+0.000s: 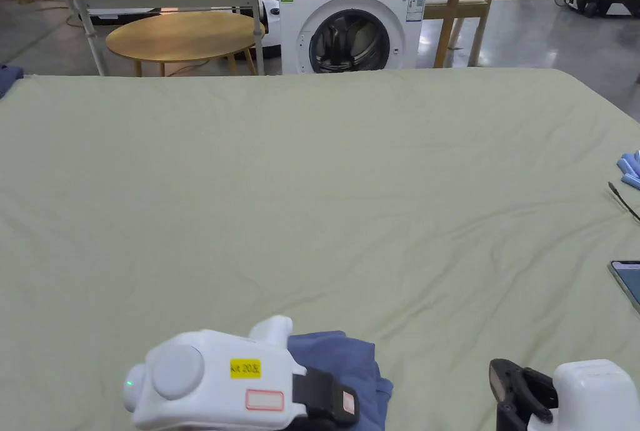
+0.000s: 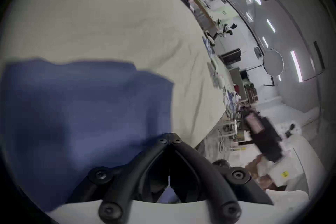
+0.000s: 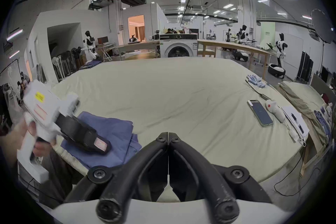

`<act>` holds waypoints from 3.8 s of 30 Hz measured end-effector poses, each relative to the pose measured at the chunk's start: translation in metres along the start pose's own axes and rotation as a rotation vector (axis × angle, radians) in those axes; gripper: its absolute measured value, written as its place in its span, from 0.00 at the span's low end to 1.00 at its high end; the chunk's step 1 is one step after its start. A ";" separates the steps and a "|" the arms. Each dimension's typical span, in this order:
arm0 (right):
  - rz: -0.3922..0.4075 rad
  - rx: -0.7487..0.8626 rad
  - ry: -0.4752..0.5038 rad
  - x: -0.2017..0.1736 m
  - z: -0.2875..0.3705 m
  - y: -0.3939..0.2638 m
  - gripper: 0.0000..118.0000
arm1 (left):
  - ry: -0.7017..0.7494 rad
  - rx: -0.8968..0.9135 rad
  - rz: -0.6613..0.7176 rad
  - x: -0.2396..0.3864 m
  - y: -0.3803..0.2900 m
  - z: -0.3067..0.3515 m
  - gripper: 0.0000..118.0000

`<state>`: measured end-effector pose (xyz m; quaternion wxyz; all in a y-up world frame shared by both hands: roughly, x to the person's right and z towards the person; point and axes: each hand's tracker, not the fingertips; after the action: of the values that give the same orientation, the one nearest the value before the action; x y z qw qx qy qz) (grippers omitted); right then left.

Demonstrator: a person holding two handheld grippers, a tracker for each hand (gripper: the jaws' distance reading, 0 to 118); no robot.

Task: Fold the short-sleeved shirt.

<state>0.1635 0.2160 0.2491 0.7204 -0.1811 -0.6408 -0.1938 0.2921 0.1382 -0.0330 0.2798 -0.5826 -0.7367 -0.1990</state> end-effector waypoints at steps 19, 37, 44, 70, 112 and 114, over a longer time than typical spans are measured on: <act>-0.503 -0.445 0.954 -0.039 -0.133 -0.008 0.00 | 0.152 0.232 -0.077 -0.020 -0.011 0.145 0.00; -0.804 -0.670 1.094 -0.008 -0.220 -0.066 0.00 | -0.182 0.034 0.077 -0.101 0.015 0.095 1.00; -0.831 -0.674 1.113 -0.008 -0.221 -0.066 0.00 | -0.180 0.043 0.070 -0.114 0.021 0.057 0.67; -0.559 -0.584 1.066 -0.064 -0.187 0.004 0.00 | 0.394 0.190 0.136 -0.275 0.083 0.435 0.29; 0.013 0.221 0.064 -0.036 -0.053 0.125 0.00 | 0.632 0.909 -0.431 0.093 0.032 0.166 0.00; 0.101 0.317 -0.057 -0.045 -0.045 0.128 0.00 | 0.738 0.999 -0.497 0.121 0.020 0.149 0.00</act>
<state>0.2628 0.3052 0.1973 0.7303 -0.1024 -0.6736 -0.0487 0.2649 0.3254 -0.0694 0.6955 -0.0896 -0.7085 -0.0789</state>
